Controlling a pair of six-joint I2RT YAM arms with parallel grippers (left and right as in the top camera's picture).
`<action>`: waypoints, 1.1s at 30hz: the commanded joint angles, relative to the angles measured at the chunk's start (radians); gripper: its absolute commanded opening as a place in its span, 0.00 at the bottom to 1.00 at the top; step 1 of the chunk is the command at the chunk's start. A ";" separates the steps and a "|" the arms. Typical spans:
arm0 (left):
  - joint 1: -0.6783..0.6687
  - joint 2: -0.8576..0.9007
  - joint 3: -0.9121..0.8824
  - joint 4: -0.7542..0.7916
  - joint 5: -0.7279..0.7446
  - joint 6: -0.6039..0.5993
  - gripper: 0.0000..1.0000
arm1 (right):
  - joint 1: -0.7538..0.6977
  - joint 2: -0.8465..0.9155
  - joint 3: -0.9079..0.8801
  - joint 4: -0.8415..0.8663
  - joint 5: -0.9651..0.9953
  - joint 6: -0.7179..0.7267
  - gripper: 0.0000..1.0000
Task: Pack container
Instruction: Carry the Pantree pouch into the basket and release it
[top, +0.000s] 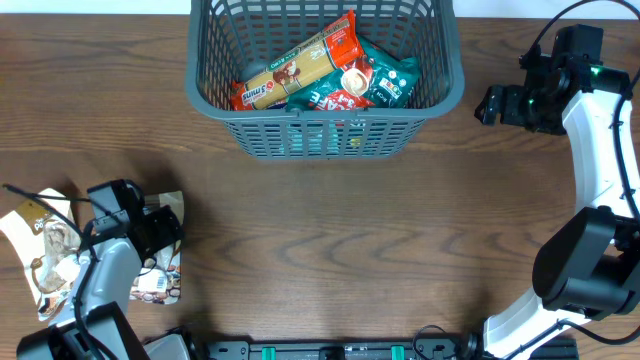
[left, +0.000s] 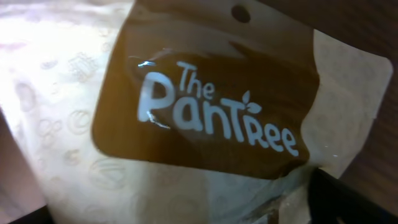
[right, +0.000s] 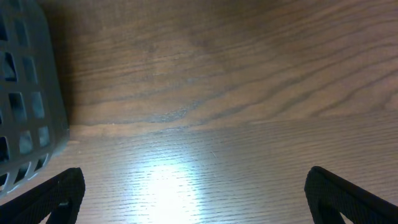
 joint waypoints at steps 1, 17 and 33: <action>0.003 0.053 -0.054 -0.027 0.060 0.055 0.70 | 0.012 -0.006 -0.004 -0.005 -0.007 -0.013 0.99; -0.003 -0.142 0.269 -0.313 0.261 -0.001 0.06 | 0.012 -0.006 -0.004 -0.005 -0.007 -0.013 0.99; -0.259 -0.013 1.160 -0.610 0.163 0.145 0.05 | 0.012 -0.006 -0.004 -0.005 -0.008 -0.013 0.99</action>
